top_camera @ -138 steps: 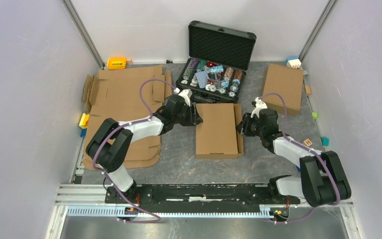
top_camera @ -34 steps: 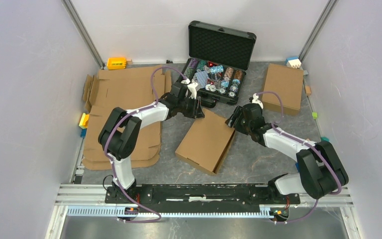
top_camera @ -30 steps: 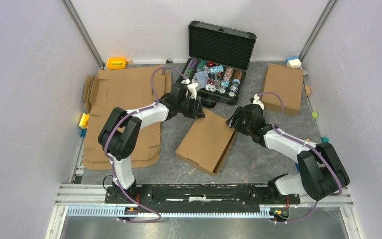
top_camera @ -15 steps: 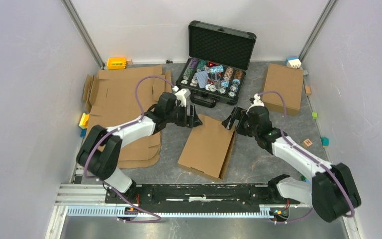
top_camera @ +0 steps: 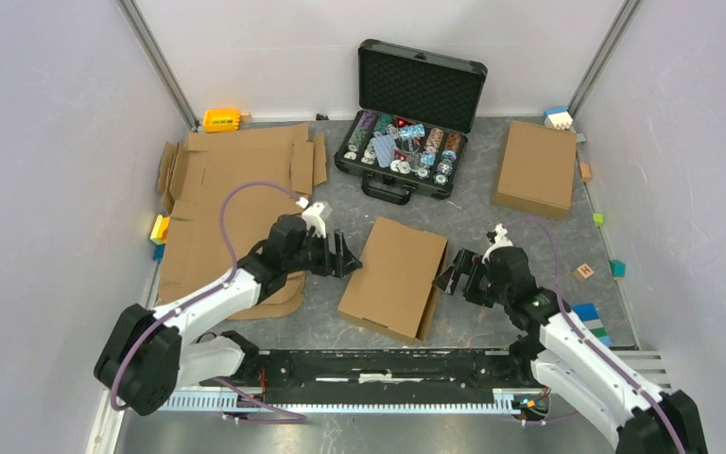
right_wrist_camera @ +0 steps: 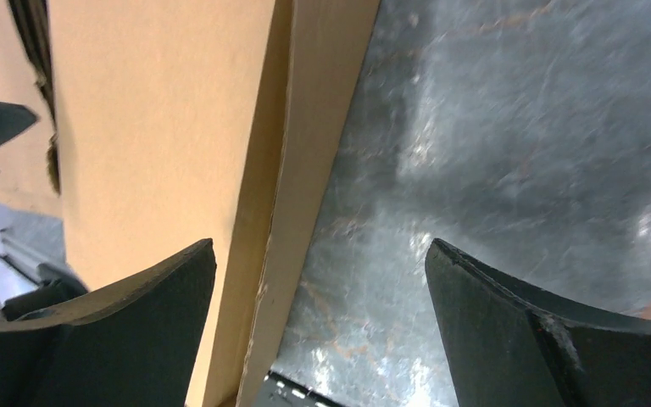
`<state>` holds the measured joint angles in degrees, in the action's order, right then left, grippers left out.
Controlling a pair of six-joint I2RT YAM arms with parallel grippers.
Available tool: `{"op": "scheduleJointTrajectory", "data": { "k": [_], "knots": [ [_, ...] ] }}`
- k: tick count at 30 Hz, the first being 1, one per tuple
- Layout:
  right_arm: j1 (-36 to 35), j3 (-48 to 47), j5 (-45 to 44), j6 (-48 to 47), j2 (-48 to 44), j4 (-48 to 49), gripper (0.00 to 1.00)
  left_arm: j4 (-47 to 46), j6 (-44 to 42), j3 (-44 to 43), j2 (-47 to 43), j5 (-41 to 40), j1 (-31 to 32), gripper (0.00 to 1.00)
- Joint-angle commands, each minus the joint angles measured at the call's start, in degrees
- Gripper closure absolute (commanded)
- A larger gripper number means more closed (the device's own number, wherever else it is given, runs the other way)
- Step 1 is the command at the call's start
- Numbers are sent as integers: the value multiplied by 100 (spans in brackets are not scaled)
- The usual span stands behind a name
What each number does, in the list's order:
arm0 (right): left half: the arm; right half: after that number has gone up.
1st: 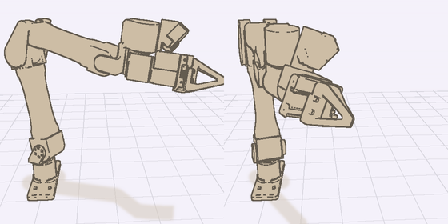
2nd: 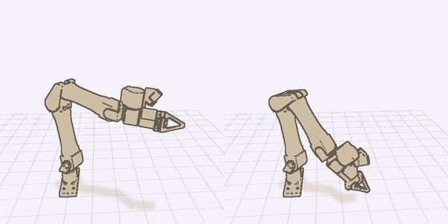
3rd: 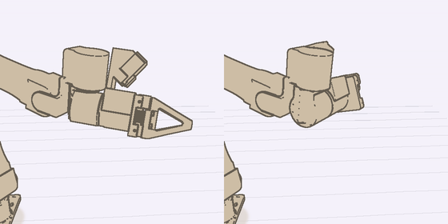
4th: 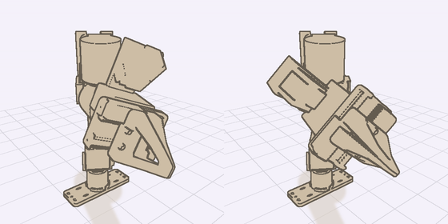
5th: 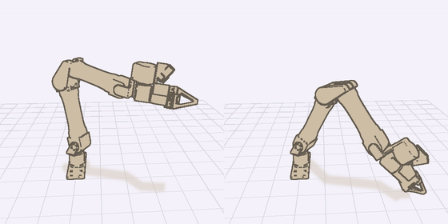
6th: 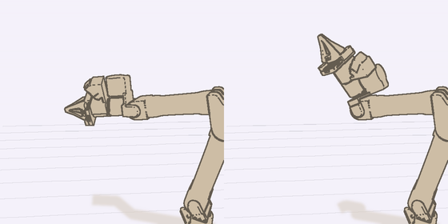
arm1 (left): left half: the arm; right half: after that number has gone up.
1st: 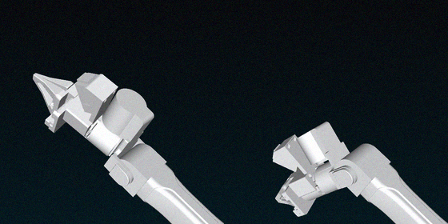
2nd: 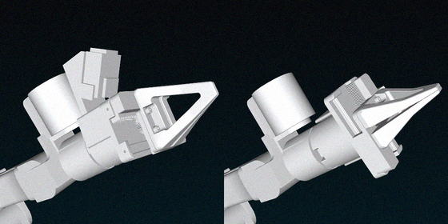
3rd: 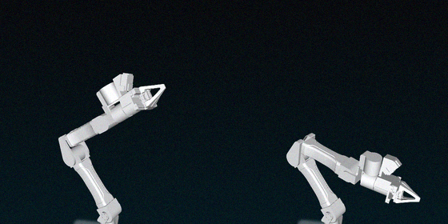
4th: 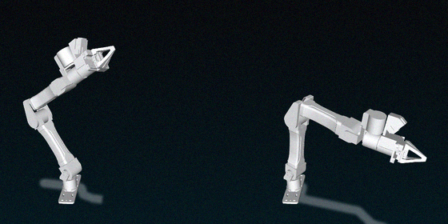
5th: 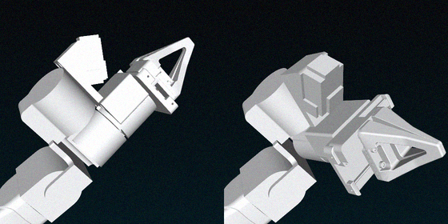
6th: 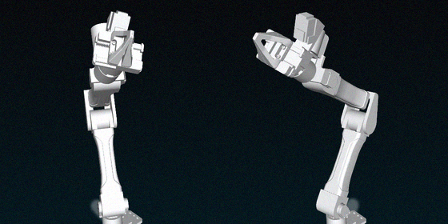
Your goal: Fold the paper box
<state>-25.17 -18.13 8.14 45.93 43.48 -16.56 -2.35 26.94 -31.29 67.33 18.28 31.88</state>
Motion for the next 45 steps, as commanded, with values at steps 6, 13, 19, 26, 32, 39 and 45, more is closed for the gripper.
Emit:
{"op": "scheduleJointTrajectory", "data": {
  "k": [6,13,19,26,32,39,45],
  "knots": [
    [-526,398,545,880,-660,132,2,-180,761,924,-886,232,301,23],
    [-1464,286,169,1535,153,1022,2,-728,1081,1183,-610,492,467,38],
    [-2222,-515,-482,1767,1259,1332,23,-1628,1337,1191,34,448,696,51],
    [-2107,-1790,-1168,1259,2535,1094,24,-1934,1235,681,710,284,690,52],
    [-1454,-2610,-835,505,3284,803,2,-1940,1110,350,971,-103,664,46],
    [-1414,-1949,-874,365,2238,382,2,-1300,903,468,473,-271,541,28],
    [-1412,-1600,-1258,219,1496,-475,2,-574,809,604,-250,-479,540,21]
  ]
}}
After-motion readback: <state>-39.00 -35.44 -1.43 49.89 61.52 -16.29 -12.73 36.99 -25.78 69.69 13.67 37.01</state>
